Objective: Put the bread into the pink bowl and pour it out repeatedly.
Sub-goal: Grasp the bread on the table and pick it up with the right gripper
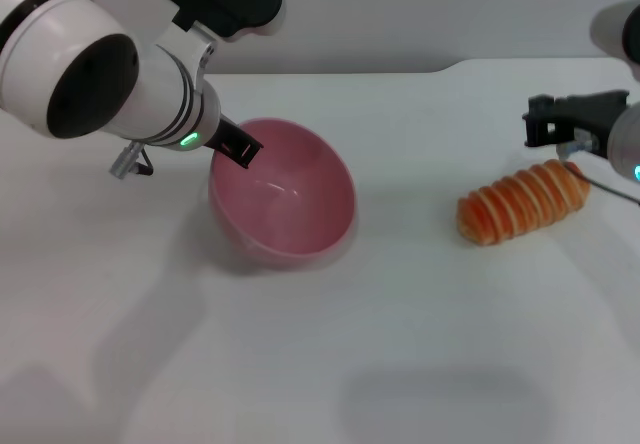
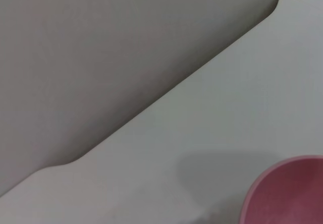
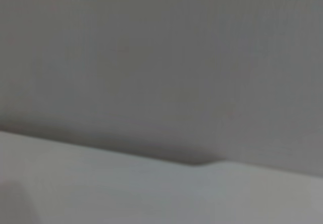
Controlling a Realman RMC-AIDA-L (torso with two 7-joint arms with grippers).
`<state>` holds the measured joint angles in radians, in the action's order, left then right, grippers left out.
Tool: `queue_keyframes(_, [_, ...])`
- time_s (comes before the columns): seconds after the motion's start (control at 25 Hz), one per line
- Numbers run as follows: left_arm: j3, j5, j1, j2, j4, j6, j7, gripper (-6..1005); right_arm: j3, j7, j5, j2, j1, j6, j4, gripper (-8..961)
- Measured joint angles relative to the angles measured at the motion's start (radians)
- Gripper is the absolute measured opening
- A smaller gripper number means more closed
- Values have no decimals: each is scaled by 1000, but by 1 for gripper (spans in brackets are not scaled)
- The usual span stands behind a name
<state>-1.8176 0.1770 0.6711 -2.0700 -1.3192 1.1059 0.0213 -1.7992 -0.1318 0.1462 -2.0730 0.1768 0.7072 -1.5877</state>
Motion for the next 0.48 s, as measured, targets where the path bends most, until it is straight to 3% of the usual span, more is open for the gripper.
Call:
queue_keyframes(0.04, [0, 0, -1, 0, 0, 0, 0, 38, 1, -3, 2, -1, -1, -12, 20, 122])
queue_keyframes(0.28, [0, 1, -2, 1, 2, -5, 1, 39, 58, -23, 66, -1, 7, -68, 137, 43])
queue_keyframes(0.48, [0, 1, 5, 2, 14, -13, 6, 40, 64, -27, 64, 0, 1, -75, 153, 277])
